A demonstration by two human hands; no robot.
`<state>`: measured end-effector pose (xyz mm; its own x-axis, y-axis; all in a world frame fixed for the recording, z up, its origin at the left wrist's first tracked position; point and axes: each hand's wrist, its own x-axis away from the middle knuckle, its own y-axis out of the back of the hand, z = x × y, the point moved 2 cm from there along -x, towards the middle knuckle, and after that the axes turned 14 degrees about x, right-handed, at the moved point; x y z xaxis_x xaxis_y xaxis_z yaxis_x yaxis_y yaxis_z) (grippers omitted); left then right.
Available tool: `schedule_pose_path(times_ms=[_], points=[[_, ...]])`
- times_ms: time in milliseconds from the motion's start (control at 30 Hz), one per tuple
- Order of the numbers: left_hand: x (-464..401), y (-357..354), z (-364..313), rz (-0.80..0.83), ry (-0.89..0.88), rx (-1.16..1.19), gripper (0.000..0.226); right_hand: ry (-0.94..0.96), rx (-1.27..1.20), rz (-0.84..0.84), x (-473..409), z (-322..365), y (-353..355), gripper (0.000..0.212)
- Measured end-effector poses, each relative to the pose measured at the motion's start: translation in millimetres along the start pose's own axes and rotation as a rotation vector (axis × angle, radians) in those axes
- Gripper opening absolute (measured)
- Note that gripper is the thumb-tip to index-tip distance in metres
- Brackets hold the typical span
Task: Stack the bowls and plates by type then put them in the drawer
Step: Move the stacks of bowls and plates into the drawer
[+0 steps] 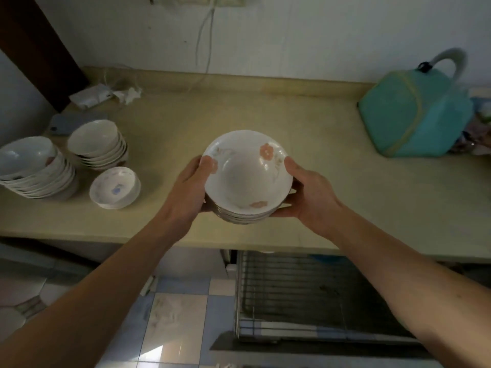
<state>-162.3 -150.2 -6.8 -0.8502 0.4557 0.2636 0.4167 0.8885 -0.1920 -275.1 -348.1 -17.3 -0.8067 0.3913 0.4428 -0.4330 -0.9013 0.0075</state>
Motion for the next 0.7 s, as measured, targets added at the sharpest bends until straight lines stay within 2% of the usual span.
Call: schedule_pose_path(times_ms=[267,500,600,700], points=[[91,-83,53,0.314,0.194,-0.162,0.025,-0.106,0.040,-0.020,103,-67,114,0.040],[140,-165,123,0.355,0.504,-0.134,0.029,-0.299,0.052,-0.032,174,-125,203,0.038],[148,-196,150,0.299,0.629,-0.126,0.026,-0.403,0.024,-0.049,187,-149,231,0.039],[149,-218,179,0.283,0.753,-0.115,0.032,-0.496,0.034,-0.076,190,-170,250,0.037]])
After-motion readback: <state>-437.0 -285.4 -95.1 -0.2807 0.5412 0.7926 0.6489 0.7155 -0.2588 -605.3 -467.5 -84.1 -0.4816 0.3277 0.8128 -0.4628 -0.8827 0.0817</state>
